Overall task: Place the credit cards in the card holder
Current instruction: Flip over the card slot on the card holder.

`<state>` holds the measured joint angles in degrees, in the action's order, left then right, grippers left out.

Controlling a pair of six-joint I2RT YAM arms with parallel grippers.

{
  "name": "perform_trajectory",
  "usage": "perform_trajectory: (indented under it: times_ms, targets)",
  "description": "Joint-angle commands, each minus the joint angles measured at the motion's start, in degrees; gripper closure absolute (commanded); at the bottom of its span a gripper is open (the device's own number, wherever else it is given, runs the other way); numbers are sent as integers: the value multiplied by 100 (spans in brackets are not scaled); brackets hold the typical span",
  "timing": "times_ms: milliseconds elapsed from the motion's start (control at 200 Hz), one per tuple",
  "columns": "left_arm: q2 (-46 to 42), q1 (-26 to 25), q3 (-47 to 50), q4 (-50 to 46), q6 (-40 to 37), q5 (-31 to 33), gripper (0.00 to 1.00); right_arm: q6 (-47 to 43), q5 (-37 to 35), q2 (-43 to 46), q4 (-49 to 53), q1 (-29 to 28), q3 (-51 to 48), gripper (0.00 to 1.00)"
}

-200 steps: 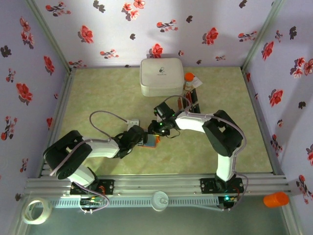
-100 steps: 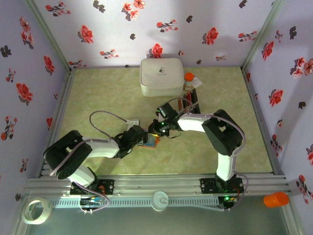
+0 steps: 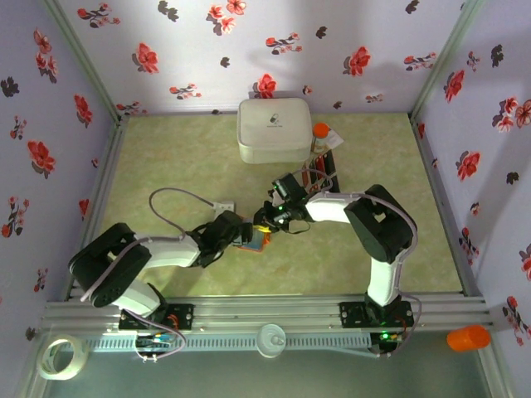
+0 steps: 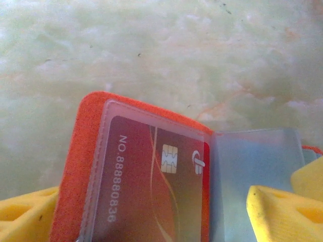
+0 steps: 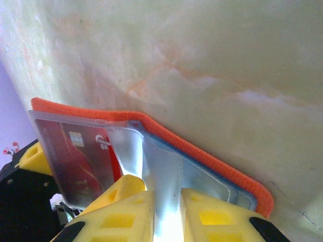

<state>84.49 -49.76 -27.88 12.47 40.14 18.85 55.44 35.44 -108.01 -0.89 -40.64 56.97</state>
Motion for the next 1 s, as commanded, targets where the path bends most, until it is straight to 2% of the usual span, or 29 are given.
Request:
perform_trajectory:
  times_ms: [0, 165, 365, 615, 995]
  targets:
    - [-400, -167, 157, -574, 75, -1095, 8, 276, -329, -144, -917, -119, 36, 79]
    - [-1068, -162, 236, -673, 55, -907, 1, 416, -288, -133, -1094, -119, -17, 79]
    - [-1918, -48, 413, -861, 162, -669, 0, 679, -205, -66, -1400, -119, -59, 78]
    - [-2702, 239, 468, -1316, 230, -577, 0, 868, -221, -11, -1476, -228, 56, 61]
    - [-3769, 531, 675, -1983, 417, -44, 0, 1089, -421, -360, -1416, -457, 564, 57]
